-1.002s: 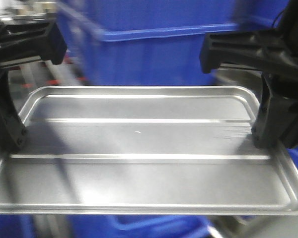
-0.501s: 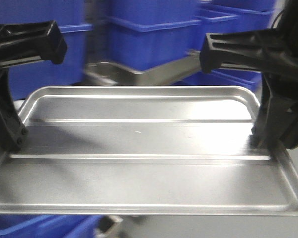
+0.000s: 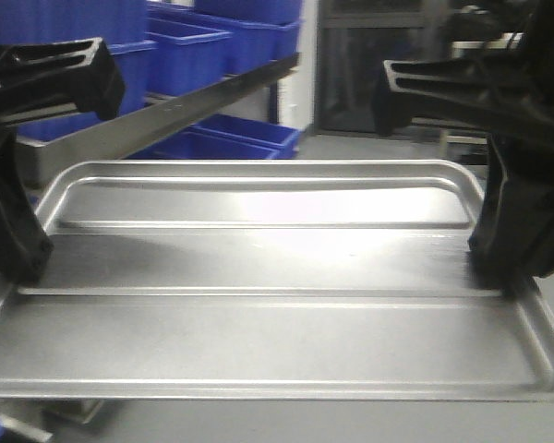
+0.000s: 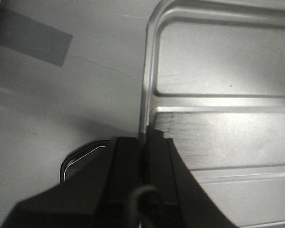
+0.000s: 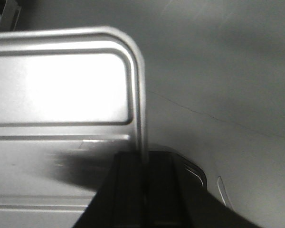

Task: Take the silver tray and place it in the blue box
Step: 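Hold the tray level with both grippers while the base turns away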

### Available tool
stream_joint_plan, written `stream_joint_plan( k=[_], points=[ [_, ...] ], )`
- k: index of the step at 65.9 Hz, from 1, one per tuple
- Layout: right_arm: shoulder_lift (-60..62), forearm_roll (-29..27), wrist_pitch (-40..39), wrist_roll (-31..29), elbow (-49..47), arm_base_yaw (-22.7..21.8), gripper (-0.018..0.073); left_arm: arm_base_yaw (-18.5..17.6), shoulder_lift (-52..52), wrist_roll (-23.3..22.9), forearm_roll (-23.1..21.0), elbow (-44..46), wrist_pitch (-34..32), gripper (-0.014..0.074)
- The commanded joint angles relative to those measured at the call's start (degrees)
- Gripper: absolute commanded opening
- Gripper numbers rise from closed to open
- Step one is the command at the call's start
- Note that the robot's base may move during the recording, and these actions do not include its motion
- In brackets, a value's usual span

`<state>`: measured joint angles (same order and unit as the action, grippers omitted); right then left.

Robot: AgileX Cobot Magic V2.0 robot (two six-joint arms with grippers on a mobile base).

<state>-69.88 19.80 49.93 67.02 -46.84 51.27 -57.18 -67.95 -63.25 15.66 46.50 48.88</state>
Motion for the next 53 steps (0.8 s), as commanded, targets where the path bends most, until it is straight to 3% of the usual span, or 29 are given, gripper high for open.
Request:
stream_joint_plan(
  k=[1, 53],
  points=[
    [1.57, 3.17, 2.18, 0.07, -1.44, -0.30, 0.0054, -0.22, 1.40, -0.51, 1.99, 1.36, 1.51, -0.0098],
    [1.57, 3.17, 2.18, 0.07, -1.44, -0.30, 0.0054, -0.22, 1.40, -0.51, 1.80, 1.36, 1.51, -0.0098]
  ],
)
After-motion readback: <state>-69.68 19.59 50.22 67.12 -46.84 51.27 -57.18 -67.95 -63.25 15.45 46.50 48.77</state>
